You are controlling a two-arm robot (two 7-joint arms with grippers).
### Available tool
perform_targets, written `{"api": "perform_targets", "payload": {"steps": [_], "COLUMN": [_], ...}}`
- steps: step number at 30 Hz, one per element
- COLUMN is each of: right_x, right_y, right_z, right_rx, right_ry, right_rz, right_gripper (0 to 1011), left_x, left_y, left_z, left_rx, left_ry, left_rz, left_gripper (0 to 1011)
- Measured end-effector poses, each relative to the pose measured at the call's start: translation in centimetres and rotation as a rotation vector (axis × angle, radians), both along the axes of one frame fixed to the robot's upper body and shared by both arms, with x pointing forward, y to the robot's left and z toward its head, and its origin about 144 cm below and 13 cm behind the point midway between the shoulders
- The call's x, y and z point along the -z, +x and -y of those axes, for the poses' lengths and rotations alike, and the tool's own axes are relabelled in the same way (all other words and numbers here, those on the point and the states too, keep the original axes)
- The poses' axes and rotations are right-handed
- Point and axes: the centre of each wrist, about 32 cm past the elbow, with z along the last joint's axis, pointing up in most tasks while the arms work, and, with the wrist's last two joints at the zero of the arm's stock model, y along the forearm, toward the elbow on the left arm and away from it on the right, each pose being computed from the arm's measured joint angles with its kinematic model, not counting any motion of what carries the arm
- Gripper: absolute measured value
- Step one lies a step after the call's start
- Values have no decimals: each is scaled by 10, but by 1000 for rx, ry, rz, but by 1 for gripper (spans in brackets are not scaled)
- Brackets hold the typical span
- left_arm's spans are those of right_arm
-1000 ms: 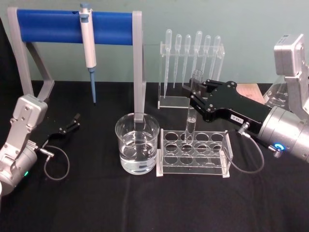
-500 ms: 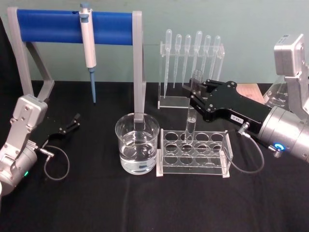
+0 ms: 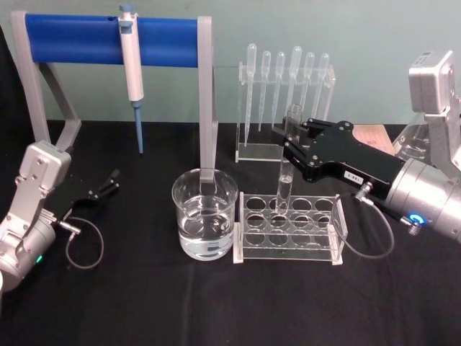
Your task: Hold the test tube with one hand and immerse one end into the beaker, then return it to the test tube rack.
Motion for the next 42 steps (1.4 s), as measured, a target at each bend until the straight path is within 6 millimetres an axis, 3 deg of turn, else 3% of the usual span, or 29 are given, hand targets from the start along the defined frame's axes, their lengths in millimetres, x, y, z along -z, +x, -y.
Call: {"api": "perform_targets", "payload": {"steps": [42], "right_x": [0], "right_y": [0], "right_z": [0], "right_rx": [0], "right_ry": [0], "right_rz": [1], "right_gripper": [225], "left_x": [0], "left_y": [0], "left_z": [0], "left_rx": [0], "left_ry": [0], "left_rz": [0], "left_gripper": [1000]}}
